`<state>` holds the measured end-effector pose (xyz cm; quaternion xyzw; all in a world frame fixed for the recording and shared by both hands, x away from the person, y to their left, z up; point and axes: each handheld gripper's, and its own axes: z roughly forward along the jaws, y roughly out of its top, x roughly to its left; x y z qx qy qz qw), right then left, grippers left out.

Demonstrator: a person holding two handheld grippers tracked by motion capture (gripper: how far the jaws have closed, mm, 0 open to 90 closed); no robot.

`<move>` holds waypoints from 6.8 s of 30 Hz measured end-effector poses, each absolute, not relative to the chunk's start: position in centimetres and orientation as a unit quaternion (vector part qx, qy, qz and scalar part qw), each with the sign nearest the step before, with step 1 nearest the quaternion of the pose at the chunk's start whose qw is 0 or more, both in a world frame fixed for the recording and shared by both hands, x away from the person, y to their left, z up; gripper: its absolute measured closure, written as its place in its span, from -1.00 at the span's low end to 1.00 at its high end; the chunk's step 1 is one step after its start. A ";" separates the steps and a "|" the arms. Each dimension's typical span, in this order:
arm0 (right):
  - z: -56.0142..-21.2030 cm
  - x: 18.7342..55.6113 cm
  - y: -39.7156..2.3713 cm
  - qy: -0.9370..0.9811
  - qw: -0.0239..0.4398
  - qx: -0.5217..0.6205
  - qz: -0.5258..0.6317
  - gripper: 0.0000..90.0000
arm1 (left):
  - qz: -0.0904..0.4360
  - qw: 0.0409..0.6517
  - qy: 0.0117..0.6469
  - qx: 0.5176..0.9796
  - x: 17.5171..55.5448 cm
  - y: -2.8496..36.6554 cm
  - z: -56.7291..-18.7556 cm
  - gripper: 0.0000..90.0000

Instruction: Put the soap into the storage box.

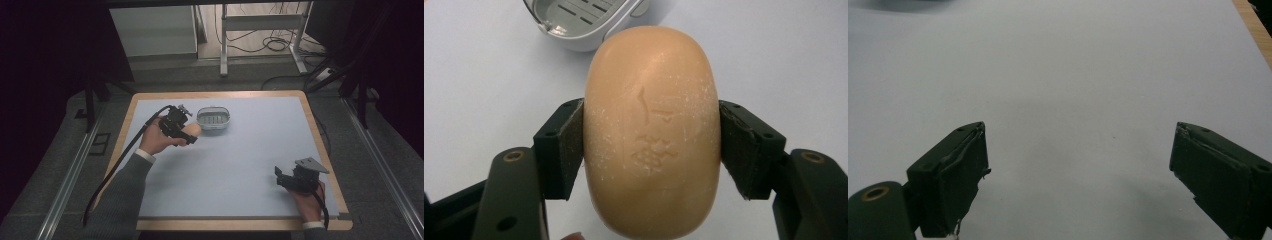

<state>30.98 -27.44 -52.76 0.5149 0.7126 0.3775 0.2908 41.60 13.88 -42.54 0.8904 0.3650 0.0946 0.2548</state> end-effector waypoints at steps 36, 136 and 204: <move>-52.8 31.0 -27.4 0.713 0.291 0.516 0.376 -0.81 | 0.086 0.246 0.380 0.888 45.4 13.1 -43.5 -0.28; -52.8 31.1 -27.5 0.713 0.284 0.520 0.375 -0.81 | 0.082 0.235 0.311 0.917 54.2 6.4 -45.1 -0.36; -52.8 31.1 -27.2 0.719 0.294 0.512 0.367 -0.81 | 0.115 0.342 0.430 0.828 32.4 21.6 -51.1 -0.55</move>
